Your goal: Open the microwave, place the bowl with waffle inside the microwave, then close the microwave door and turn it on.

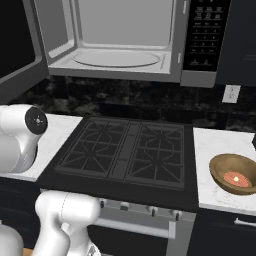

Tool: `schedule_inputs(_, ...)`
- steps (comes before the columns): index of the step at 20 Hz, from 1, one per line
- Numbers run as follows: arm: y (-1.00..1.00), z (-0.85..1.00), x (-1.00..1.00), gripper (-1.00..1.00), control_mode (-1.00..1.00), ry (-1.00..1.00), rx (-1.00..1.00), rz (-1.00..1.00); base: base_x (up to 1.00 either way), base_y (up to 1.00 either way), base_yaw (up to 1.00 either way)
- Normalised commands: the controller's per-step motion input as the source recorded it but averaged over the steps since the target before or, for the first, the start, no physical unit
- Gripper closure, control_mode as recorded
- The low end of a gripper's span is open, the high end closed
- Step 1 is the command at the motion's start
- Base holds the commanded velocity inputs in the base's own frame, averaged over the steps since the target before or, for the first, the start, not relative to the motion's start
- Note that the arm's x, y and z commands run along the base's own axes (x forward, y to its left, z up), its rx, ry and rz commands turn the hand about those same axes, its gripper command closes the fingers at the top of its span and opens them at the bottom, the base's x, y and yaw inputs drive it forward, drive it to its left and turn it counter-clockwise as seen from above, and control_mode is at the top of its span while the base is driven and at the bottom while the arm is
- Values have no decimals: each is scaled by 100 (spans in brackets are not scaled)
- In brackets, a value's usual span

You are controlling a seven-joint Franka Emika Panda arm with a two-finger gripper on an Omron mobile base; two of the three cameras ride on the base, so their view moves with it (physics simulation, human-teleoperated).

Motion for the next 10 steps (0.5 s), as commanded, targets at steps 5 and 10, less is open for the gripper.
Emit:
schedule_inputs(5, 10, -20, 10, -100, -100, 1, 0, 1, 0, 0, 0)
schedule_inputs(10, -61, -24, 13, -100, -100, 8, -6, 0, 0, 0, 0)
